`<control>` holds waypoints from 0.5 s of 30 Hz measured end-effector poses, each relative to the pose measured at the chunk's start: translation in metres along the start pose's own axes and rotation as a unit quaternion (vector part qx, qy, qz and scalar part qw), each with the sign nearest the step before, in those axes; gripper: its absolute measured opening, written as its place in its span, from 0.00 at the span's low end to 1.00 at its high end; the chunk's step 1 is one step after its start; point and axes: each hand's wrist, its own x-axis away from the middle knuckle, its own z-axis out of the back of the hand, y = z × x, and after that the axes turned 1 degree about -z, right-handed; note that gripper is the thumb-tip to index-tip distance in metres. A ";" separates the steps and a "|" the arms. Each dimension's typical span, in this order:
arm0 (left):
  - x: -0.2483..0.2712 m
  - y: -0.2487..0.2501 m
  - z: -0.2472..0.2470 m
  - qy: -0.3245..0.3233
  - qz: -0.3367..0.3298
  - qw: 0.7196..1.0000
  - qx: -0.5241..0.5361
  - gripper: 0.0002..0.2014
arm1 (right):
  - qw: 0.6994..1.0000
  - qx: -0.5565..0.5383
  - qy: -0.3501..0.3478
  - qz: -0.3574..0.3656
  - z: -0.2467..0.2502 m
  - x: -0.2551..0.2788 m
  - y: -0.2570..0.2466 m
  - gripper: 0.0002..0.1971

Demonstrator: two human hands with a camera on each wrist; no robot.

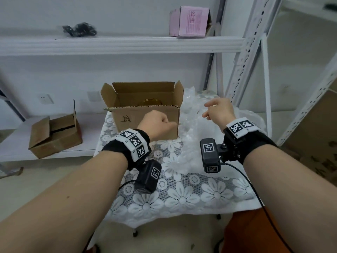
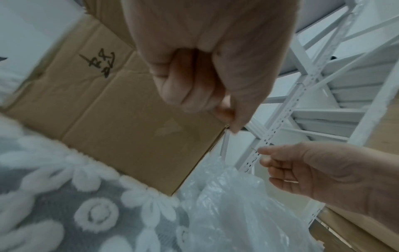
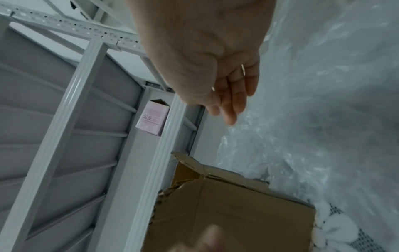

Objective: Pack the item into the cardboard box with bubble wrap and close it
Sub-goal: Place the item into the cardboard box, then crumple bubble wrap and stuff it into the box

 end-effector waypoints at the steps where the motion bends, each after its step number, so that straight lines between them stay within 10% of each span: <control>1: 0.001 -0.003 -0.003 -0.040 0.017 0.999 -0.011 0.16 | 1.000 -0.006 0.017 -0.012 0.001 0.000 0.003 0.14; 11: 0.012 -0.010 -0.057 -0.232 0.061 0.971 -0.013 0.48 | 0.985 0.000 0.006 -0.170 -0.001 0.008 0.028 0.04; 15: 0.014 -0.009 -0.069 -0.240 0.050 0.969 -0.035 0.54 | 0.969 -0.065 -0.085 -0.224 0.001 0.017 0.032 0.18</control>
